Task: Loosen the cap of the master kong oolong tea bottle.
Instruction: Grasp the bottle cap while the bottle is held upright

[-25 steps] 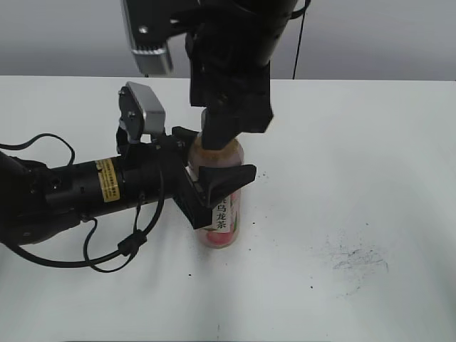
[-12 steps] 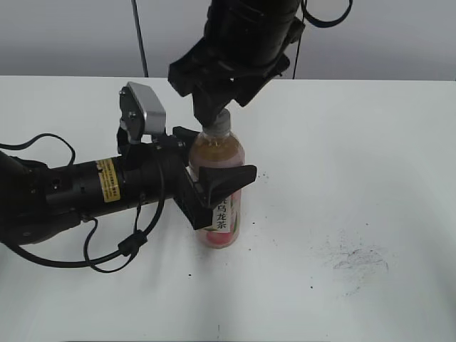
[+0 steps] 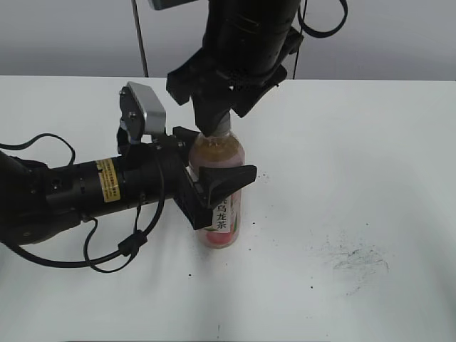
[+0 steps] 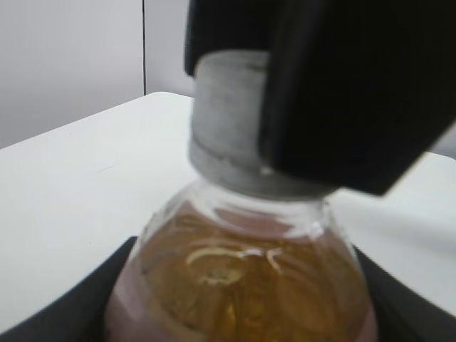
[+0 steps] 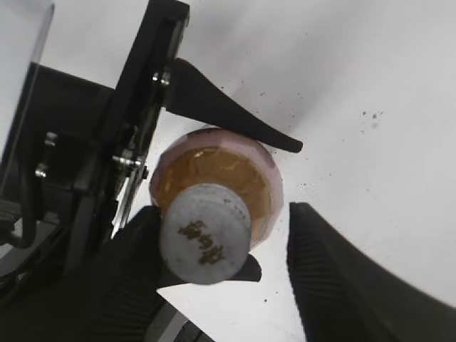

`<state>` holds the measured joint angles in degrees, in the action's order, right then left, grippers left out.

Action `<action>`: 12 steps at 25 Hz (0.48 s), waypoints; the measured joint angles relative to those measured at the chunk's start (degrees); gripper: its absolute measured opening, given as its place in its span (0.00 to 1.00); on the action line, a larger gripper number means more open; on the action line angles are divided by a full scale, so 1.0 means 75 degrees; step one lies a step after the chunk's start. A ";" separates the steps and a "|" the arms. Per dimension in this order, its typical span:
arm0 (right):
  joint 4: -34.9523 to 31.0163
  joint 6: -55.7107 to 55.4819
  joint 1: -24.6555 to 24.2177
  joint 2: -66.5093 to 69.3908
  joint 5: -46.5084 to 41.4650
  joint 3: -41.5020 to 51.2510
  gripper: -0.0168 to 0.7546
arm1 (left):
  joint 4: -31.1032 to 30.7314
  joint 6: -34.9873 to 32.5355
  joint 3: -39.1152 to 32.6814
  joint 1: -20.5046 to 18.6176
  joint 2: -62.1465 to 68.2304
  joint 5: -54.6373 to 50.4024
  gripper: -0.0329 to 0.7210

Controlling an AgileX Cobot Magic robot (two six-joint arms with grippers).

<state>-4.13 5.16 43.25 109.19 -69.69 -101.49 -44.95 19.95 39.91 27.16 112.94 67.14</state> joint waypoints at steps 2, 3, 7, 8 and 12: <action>-0.0018 0.0000 0.0000 0.0000 0.0000 0.0000 0.53 | 0.0000 0.0000 0.0000 0.0007 0.0000 0.0000 0.64; -0.0035 0.0007 0.0000 0.0000 0.0000 0.0000 0.51 | 0.0008 0.0000 0.0000 0.0014 0.0000 0.0000 0.64; -0.0064 0.0102 0.0000 0.0031 0.0000 0.0000 0.49 | 0.0008 0.0000 0.0000 0.0014 0.0000 0.0000 0.64; -0.0064 0.0132 0.0000 0.0059 0.0000 0.0000 0.48 | 0.0008 0.0000 0.0000 0.0014 0.0000 0.0000 0.64; -0.0099 0.0250 0.0000 0.0190 0.0000 0.0000 0.43 | 0.0015 0.0000 0.0000 0.0014 0.0000 0.0000 0.64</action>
<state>-4.87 7.03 43.25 110.61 -69.69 -101.49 -44.84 19.95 39.91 27.26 112.94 67.14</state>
